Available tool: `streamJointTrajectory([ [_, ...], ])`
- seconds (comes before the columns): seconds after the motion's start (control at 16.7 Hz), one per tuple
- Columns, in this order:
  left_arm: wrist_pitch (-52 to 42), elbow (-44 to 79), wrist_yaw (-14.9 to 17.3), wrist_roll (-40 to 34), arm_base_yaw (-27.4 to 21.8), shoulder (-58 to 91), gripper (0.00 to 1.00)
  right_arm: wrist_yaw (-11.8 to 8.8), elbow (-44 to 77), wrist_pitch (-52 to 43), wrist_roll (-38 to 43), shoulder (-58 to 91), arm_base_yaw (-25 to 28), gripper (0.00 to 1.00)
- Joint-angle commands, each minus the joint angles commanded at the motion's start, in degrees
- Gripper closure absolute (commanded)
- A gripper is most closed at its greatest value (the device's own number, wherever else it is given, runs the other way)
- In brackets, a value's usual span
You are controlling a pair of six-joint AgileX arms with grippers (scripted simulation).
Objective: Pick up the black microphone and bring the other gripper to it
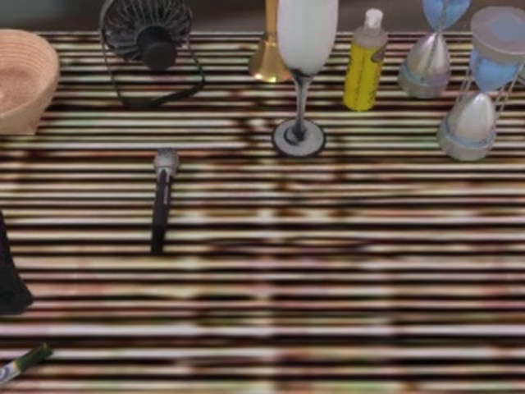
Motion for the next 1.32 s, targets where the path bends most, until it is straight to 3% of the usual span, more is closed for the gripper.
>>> streamJointTrajectory([
  [0.24,-1.1,1.8,0.1,-0.4,-0.4,1.8,0.00,0.0,0.0,0.0,0.0,0.0,0.0,0.00],
  [0.54,-9.8,15.7,0.5,-3.1,-3.1,16.8,0.00,0.0,0.0,0.0,0.0,0.0,0.0,0.00],
  [1.32,-46.9,69.5,2.1,-13.3,-14.2,93.3,0.00,0.0,0.0,0.0,0.0,0.0,0.0,0.00],
])
